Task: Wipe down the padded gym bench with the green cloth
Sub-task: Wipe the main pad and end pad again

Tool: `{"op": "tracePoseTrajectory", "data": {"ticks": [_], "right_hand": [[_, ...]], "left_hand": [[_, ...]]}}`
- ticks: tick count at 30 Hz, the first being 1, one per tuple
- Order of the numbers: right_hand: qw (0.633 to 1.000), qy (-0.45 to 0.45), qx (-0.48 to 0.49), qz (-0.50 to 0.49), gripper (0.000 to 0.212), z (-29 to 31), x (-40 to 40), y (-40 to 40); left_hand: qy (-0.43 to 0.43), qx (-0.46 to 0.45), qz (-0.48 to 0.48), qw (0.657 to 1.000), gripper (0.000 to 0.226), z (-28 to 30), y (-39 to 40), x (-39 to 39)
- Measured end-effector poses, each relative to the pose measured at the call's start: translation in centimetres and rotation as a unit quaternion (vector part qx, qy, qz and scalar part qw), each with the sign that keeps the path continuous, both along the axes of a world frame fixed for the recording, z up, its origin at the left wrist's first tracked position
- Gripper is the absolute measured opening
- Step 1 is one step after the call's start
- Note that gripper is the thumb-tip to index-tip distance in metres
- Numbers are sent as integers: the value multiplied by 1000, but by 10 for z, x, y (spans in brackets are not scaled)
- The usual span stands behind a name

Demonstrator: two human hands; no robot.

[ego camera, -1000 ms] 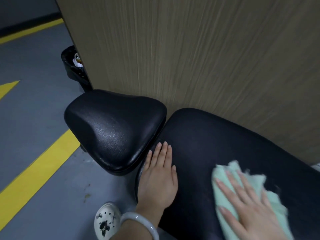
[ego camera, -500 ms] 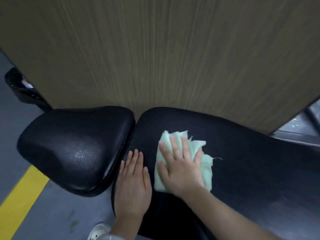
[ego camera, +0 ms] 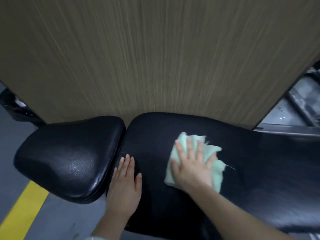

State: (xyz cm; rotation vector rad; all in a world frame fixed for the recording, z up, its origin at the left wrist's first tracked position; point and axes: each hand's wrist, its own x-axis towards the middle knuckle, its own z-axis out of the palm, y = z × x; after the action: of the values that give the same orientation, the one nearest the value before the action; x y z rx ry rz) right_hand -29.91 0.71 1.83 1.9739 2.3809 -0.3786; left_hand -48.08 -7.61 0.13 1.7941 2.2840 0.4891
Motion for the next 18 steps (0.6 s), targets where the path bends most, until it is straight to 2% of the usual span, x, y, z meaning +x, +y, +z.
{"op": "tracePoseTrajectory", "data": {"ticks": [3,6,7,9,11,14,18], "right_hand": [[992,67,-16,104,68,4,-38,-13],[974,206,-31,92,58,20,-18,-4],[975,206,2,85,55,21,-1,2],[988,140,52,37,53,18,38,16],[996,87,9,-29,56,11,66,27],[998,37,-1,-48,70,-3,70,30],[999,-6,15,-52,60,-9,63,31]], "left_hand": [[-58,20,27,998,64,17,-1,-1],[-1,38,28,999,70,20,4,4],[23,39,6,999,65,19,10,11],[38,17,-46,998,56,18,28,39],[37,12,-93,995,55,15,46,76],[59,-17,-112,992,57,7,61,108],[86,-35,-62,994,61,-5,49,56]]}}
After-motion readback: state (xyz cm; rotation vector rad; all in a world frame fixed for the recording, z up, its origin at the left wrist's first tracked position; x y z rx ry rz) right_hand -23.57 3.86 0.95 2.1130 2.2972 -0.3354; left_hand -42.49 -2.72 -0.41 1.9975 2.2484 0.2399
